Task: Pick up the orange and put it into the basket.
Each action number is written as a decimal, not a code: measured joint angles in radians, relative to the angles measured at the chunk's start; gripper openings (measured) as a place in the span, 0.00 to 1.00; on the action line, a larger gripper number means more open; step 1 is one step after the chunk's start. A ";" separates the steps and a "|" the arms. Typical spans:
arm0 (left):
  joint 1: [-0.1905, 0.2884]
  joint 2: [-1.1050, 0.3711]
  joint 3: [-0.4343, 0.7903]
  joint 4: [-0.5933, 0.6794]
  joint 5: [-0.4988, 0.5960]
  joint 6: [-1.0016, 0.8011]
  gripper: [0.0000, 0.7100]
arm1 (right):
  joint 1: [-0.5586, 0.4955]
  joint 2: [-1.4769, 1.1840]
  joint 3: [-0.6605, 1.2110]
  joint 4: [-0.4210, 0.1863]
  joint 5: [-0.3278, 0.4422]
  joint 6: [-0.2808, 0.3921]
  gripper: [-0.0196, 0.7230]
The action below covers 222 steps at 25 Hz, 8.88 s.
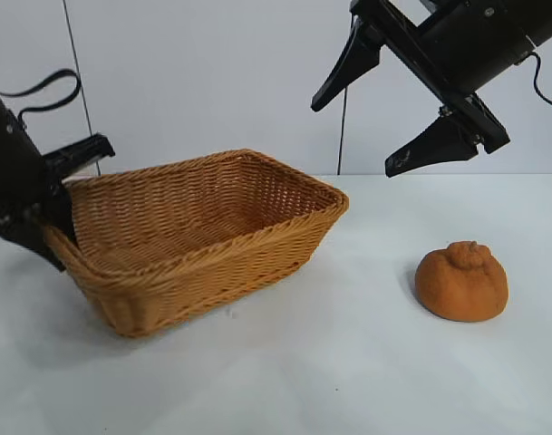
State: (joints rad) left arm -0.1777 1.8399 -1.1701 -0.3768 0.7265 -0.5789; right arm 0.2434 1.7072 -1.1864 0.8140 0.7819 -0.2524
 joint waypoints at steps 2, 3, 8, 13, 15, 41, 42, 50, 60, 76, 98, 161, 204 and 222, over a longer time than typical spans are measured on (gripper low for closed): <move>0.009 -0.002 -0.057 -0.005 0.023 0.048 0.12 | 0.000 0.000 0.000 0.000 0.000 0.000 0.88; 0.011 -0.002 -0.081 0.002 0.032 0.060 0.12 | 0.000 0.000 0.000 0.000 0.000 0.000 0.88; 0.011 0.048 -0.181 0.051 0.145 0.143 0.12 | 0.000 0.000 0.000 -0.002 0.000 0.000 0.88; 0.011 0.153 -0.305 0.058 0.253 0.264 0.12 | 0.000 0.000 0.000 -0.002 0.000 0.000 0.88; 0.011 0.186 -0.352 0.058 0.298 0.320 0.12 | 0.000 0.000 0.000 -0.002 0.000 0.000 0.88; 0.011 0.319 -0.413 0.051 0.332 0.443 0.77 | 0.000 0.000 0.000 -0.002 0.000 0.000 0.88; 0.011 0.299 -0.413 0.055 0.333 0.444 0.77 | 0.000 0.000 0.000 -0.002 0.000 0.000 0.88; 0.027 0.112 -0.423 0.202 0.379 0.472 0.79 | 0.000 0.000 0.000 -0.003 0.000 0.000 0.88; 0.157 0.017 -0.423 0.349 0.481 0.482 0.79 | 0.000 0.000 0.000 -0.006 0.000 0.000 0.88; 0.158 -0.510 -0.020 0.357 0.487 0.563 0.79 | 0.000 0.000 0.000 -0.008 0.007 0.000 0.88; 0.158 -1.494 0.663 0.330 0.339 0.566 0.79 | 0.000 0.000 -0.183 -0.310 0.115 0.112 0.88; 0.158 -1.845 0.668 0.328 0.340 0.566 0.79 | -0.173 0.133 -0.426 -0.570 0.316 0.205 0.07; 0.158 -1.845 0.668 0.328 0.340 0.566 0.79 | 0.371 0.323 -0.624 -0.795 0.286 0.341 0.90; 0.158 -1.845 0.668 0.326 0.339 0.566 0.79 | -0.097 0.320 -0.705 -0.923 0.422 0.344 0.90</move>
State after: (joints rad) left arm -0.0196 -0.0047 -0.5026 -0.0512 1.0650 -0.0128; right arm 0.1466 2.0273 -1.8915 -0.1091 1.2037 0.0914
